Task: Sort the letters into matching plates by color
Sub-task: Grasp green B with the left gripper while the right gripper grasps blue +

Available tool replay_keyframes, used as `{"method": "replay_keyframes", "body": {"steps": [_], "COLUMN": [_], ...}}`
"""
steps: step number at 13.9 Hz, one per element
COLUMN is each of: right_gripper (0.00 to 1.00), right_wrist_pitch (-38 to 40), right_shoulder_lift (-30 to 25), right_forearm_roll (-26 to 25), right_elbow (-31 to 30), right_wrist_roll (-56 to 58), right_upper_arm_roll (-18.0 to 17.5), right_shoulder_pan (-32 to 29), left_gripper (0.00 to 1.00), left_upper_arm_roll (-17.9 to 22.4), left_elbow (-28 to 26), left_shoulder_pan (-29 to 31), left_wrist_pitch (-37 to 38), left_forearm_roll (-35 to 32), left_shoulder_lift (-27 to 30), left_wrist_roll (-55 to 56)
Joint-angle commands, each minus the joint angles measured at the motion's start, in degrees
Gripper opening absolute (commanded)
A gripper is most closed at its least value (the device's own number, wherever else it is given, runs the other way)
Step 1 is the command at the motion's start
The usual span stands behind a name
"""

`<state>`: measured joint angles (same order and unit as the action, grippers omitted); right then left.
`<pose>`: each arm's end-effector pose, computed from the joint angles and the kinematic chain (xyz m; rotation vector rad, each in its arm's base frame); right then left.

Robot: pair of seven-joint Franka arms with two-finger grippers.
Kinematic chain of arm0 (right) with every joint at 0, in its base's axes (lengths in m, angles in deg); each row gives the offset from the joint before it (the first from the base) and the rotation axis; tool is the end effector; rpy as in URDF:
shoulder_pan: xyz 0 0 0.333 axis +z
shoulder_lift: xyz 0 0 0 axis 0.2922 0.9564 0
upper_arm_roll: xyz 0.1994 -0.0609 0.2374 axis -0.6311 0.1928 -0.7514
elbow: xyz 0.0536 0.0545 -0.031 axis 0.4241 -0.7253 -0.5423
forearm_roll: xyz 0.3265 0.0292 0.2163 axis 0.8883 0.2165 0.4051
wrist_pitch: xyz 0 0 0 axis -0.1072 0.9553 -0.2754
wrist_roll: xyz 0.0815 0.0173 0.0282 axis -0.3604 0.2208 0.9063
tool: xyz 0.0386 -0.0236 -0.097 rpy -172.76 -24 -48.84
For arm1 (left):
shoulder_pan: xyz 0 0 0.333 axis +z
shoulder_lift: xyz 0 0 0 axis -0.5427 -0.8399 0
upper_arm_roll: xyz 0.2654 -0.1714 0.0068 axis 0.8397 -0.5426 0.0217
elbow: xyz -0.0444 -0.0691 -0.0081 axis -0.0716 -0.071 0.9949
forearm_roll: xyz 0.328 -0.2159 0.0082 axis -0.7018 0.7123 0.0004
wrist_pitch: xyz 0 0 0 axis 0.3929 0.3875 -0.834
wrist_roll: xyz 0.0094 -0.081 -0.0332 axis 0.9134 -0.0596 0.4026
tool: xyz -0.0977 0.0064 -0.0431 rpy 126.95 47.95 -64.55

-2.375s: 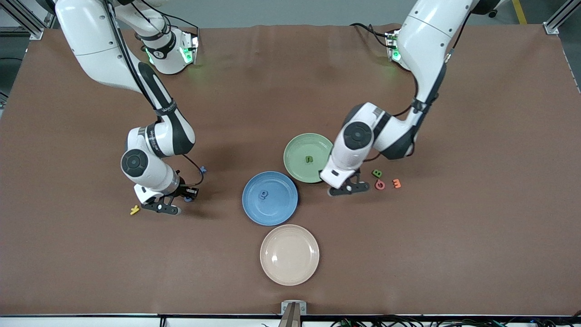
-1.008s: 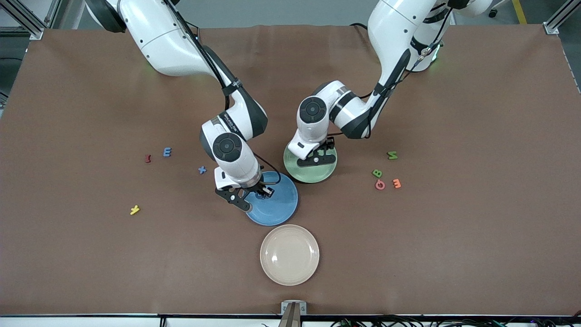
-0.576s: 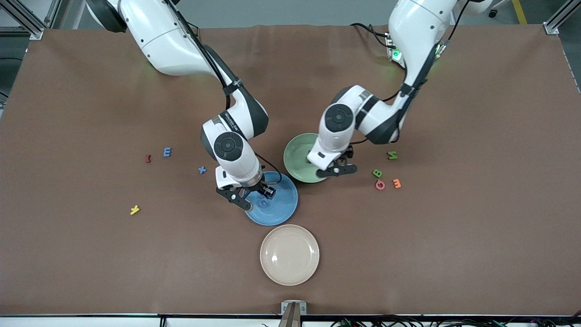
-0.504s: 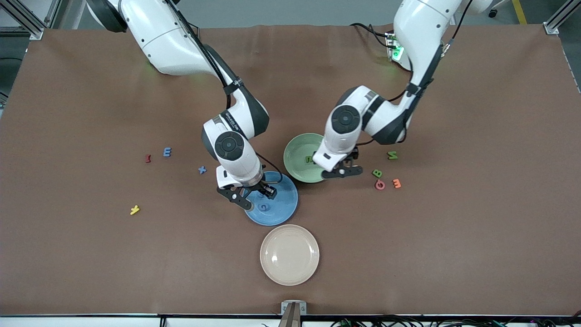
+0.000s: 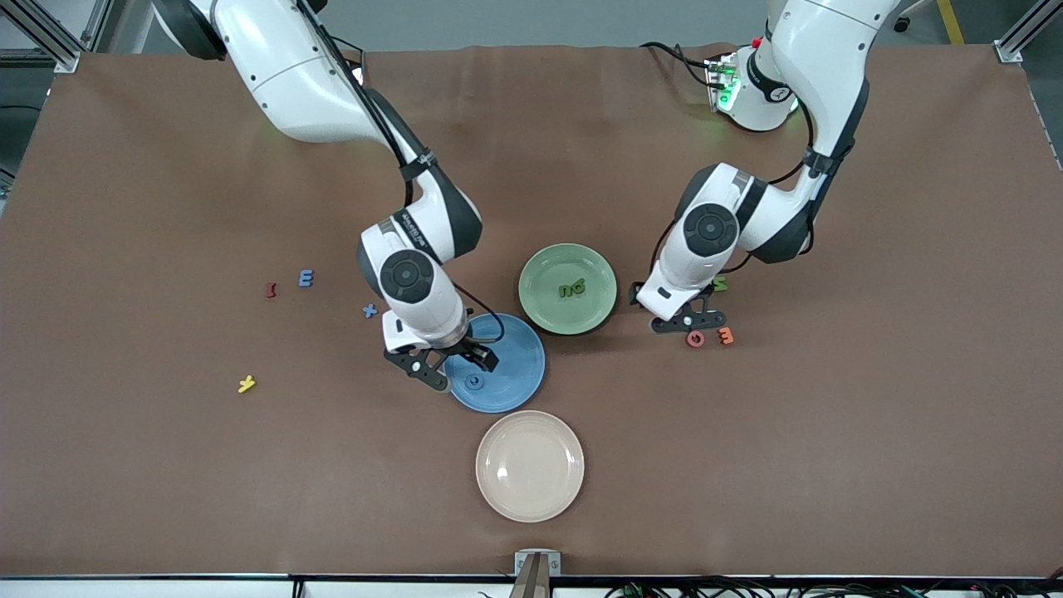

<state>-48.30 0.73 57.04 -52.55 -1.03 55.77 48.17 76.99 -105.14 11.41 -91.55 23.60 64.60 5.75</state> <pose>0.6159 0.3678 0.2329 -2.9750 0.7619 -0.0336 0.5161 -0.2823 0.2261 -3.1143 -0.1143 0.0795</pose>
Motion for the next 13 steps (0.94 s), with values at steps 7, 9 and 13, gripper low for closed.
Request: {"method": "replay_keyframes", "body": {"steps": [7,9,13], "right_gripper": [1.00,1.00,1.00], "right_wrist_pitch": [-11.0,-13.1,-20.3], "right_shoulder_lift": [-14.9,-17.3,-19.0], "right_forearm_roll": [-0.5,-0.5,-0.5], "right_elbow": [-28.8,-33.7,-41.7], "right_wrist_roll": [23.4,28.6,30.7], "right_upper_arm_roll": [-0.3,-0.3,-0.3], "right_shoulder_pan": [-7.4,-9.6,-10.5], "left_gripper": [0.92,0.91,0.90], "left_upper_arm_roll": [-0.2,-0.1,-0.2], "left_elbow": [-7.7,-8.1,-8.4], "left_shoulder_pan": [3.4,3.5,5.5], "left_wrist_pitch": [-10.4,-10.5,-12.0], "left_forearm_roll": [-1.0,-1.0,-3.5], "left_shoulder_lift": [0.8,0.7,-0.3], "left_wrist_roll": [-3.9,-4.1,-5.2]}}
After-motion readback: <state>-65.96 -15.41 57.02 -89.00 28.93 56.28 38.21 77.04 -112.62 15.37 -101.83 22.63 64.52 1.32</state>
